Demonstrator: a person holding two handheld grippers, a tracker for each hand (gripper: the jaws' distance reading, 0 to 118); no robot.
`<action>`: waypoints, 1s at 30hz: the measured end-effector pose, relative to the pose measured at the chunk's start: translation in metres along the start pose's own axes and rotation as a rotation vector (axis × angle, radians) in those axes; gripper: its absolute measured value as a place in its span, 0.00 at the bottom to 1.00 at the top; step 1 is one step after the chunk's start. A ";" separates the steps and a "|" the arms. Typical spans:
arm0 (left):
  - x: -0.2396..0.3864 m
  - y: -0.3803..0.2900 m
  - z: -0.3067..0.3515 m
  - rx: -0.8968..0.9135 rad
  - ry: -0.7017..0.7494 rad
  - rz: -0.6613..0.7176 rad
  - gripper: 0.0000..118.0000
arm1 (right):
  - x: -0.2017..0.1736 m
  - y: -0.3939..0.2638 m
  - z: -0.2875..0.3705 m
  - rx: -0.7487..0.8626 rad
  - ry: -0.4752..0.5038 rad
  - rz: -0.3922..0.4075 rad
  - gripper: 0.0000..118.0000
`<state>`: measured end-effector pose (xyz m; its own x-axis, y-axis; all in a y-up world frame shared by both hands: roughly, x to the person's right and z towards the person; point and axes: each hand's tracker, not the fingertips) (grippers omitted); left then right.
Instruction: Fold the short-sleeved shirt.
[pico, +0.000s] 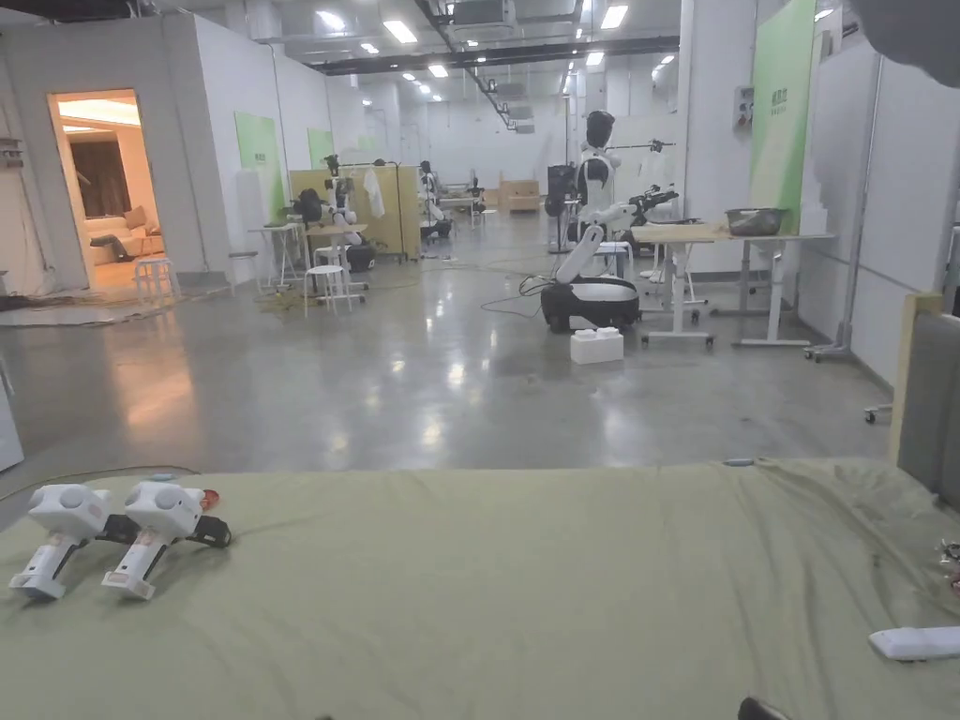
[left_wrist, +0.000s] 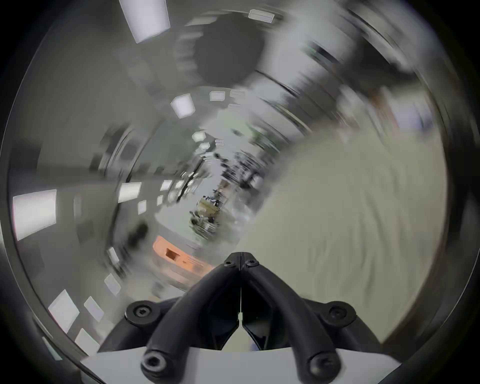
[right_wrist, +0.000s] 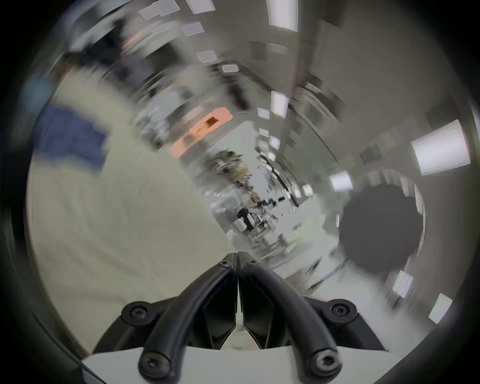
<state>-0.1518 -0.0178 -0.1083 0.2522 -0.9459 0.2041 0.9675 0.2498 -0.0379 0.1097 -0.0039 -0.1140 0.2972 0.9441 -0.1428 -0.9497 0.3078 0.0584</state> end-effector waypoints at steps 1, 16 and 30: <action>0.025 -0.003 -0.001 -0.005 -0.023 -0.164 0.00 | -0.015 -0.005 0.000 0.019 0.022 0.148 0.00; -0.058 -0.077 0.020 0.091 0.003 1.253 0.00 | 0.020 -0.069 0.004 -0.108 -0.029 -1.081 0.00; -0.059 -0.069 0.049 0.267 -0.052 1.364 0.00 | 0.017 -0.084 0.025 -0.023 -0.085 -1.407 0.00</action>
<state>-0.2343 0.0312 -0.0698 0.9778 0.0812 0.1934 -0.0729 0.9961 -0.0499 0.1970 -0.0112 -0.0965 0.9897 -0.1430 -0.0083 0.1416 0.9851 -0.0972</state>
